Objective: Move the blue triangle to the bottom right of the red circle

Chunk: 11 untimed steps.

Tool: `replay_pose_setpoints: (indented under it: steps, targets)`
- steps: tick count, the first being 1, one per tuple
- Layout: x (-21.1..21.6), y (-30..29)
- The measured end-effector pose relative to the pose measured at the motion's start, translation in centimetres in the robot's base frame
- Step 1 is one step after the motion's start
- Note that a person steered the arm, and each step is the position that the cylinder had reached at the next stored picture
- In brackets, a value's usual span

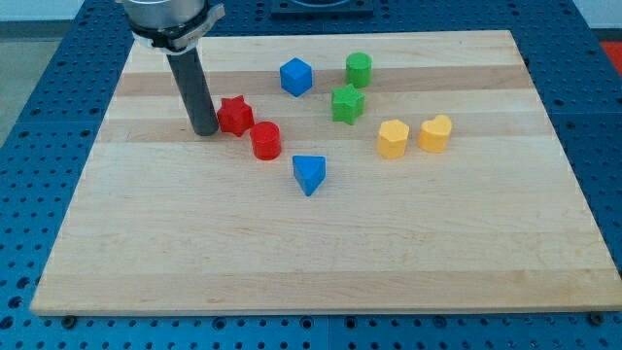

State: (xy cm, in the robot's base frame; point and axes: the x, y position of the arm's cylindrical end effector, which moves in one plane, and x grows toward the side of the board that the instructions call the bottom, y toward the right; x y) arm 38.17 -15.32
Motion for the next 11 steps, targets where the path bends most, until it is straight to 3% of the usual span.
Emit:
replay_pose_setpoints:
  steps: [2, 3, 4, 5, 6, 9, 11]
  targets:
    - [-1.5, 1.4]
    - [1.8, -0.2]
    - [10.0, 0.4]
    - [13.7, 7.4]
    - [13.8, 13.6]
    - [9.5, 13.8]
    - [11.2, 12.2]
